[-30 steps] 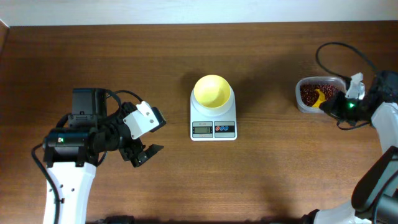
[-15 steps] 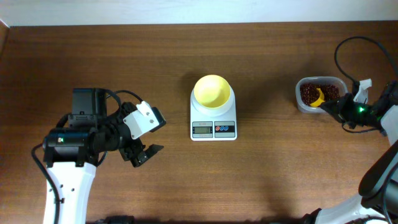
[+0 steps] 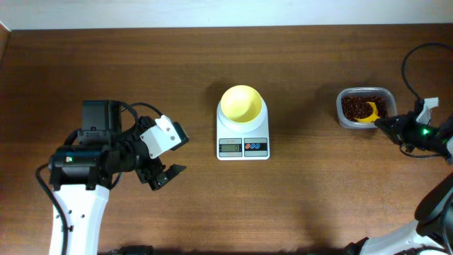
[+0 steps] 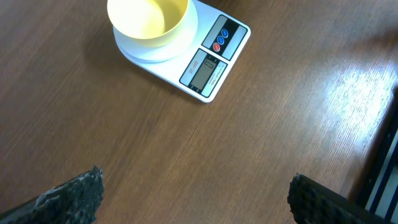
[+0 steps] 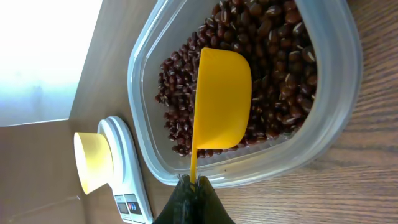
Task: Scoop item into bowl and weigh 50g on scale
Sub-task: 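Drag the scoop through the beans to fill it, right gripper, then carry the filled scoop left over the yellow bowl on the scale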
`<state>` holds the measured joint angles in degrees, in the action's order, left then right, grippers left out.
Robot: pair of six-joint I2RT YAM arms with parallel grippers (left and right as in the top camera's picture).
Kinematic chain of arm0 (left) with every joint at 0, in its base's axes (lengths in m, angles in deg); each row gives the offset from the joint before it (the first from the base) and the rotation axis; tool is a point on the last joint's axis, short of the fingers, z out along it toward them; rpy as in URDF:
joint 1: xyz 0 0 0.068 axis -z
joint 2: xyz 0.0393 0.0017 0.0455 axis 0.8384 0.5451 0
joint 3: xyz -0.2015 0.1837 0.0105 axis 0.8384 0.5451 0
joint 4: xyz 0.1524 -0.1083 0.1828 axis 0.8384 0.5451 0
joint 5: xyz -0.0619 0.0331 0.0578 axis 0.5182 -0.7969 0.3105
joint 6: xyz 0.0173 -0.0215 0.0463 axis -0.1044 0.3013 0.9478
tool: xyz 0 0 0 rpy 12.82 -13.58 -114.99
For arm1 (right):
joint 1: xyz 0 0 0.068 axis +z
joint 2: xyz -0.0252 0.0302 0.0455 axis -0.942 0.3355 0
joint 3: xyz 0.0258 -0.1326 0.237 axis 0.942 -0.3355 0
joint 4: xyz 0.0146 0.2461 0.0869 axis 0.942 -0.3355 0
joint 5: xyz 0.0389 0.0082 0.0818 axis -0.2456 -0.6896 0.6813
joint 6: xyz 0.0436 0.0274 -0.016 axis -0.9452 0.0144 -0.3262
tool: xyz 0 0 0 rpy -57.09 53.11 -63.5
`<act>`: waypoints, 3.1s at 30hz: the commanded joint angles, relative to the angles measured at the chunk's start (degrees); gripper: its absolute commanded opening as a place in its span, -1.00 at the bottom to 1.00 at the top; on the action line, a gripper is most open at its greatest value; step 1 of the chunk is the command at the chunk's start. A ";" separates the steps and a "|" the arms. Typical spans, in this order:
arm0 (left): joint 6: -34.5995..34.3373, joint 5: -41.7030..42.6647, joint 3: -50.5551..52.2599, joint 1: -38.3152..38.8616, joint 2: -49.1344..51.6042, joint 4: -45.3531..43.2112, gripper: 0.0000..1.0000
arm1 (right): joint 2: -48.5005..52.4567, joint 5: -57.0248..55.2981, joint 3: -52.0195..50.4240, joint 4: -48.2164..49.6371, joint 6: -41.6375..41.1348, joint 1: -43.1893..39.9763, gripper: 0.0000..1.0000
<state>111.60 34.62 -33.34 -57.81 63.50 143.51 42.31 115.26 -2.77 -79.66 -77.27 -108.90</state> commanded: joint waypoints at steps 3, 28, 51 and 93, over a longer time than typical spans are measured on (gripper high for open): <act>0.87 1.25 -0.04 -0.35 -0.11 0.07 0.97 | 0.61 6.23 -0.15 0.00 2.01 -1.60 -0.92; 0.87 1.25 -0.04 -0.35 -0.11 0.07 0.97 | 0.61 19.91 -0.15 -2.38 2.86 -6.19 -0.92; 0.87 1.25 -0.04 -0.35 -0.11 0.07 0.98 | 0.61 27.63 -0.15 -2.80 2.84 1.18 -0.92; 0.87 1.25 -0.04 -0.35 -0.11 0.07 0.97 | 0.61 28.79 -0.09 14.64 -13.27 34.27 -0.92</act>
<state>111.58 34.62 -33.34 -57.81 63.50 143.49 42.38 142.32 -2.95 -67.73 -86.08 -76.48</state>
